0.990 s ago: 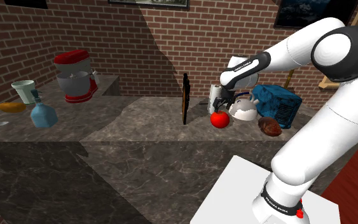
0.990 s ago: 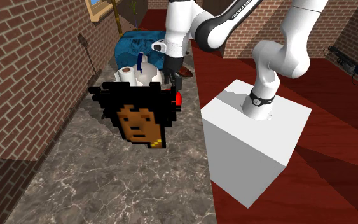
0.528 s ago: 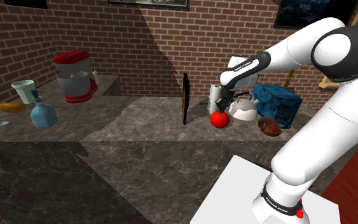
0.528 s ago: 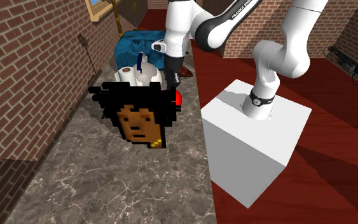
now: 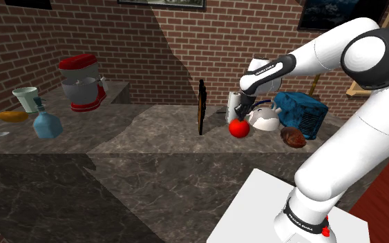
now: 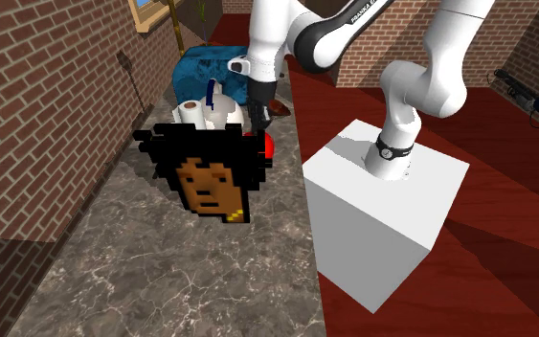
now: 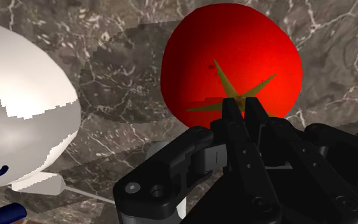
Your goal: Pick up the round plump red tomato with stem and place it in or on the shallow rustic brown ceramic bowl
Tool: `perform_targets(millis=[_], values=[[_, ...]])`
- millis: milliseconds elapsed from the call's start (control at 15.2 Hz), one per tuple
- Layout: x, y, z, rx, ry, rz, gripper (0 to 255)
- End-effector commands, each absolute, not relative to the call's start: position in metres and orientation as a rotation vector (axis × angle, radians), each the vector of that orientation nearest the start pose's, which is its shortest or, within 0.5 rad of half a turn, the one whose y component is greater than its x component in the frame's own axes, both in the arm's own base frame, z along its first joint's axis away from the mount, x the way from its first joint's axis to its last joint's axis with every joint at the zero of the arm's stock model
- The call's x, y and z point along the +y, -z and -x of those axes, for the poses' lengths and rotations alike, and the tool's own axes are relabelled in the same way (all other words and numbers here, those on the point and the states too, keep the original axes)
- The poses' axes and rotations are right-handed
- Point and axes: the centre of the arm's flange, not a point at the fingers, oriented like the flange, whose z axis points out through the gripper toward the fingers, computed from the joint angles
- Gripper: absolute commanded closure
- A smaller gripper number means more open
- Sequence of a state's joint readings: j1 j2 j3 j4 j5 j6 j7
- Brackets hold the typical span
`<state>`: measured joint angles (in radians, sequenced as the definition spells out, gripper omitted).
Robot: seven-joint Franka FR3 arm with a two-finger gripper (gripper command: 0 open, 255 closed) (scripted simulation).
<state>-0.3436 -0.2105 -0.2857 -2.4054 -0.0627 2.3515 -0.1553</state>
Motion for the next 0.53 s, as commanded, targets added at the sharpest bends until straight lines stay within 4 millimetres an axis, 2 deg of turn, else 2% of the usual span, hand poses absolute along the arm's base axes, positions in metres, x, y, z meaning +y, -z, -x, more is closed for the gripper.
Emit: perform_targets(millis=[0, 462], values=[[-0.284, -0.416, -0.386, 0.681, 0.226, 3.106, 255], [-0.284, -0.453, -0.386, 0.681, 0.226, 3.106, 255]])
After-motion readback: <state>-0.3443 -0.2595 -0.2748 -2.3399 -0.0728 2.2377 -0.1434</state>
